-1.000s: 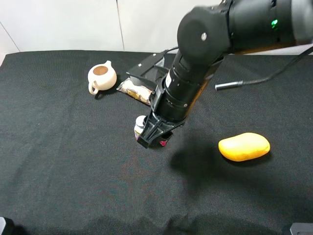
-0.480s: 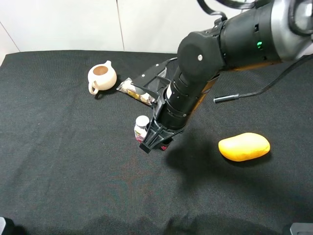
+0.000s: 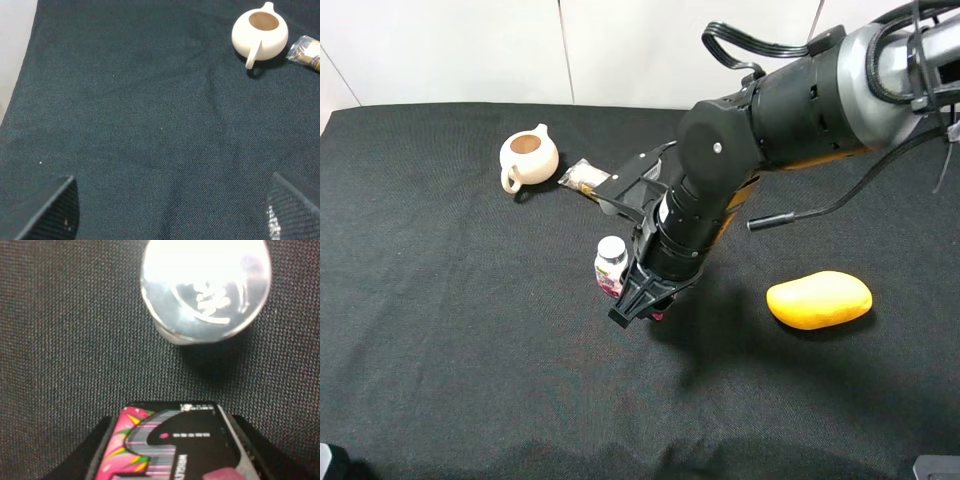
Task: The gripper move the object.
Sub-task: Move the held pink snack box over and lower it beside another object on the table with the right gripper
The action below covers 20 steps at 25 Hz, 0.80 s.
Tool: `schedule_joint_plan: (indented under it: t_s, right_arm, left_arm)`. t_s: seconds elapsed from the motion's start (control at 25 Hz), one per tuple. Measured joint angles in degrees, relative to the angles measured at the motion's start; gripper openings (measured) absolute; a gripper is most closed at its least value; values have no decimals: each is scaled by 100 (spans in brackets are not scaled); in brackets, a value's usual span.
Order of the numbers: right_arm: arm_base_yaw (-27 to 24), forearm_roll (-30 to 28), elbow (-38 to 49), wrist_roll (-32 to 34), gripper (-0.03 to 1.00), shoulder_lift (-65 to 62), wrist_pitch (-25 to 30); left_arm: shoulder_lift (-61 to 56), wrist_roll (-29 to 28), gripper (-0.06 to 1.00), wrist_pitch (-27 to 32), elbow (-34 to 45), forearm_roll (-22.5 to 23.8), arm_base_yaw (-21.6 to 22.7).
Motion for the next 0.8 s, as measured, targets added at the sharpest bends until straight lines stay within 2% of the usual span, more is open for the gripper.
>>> schedule_joint_plan:
  t_s: [0.8]
  right_arm:
    - [0, 24, 21, -37, 34, 241, -326]
  left_arm:
    - [0, 0, 79, 0, 0, 0, 0]
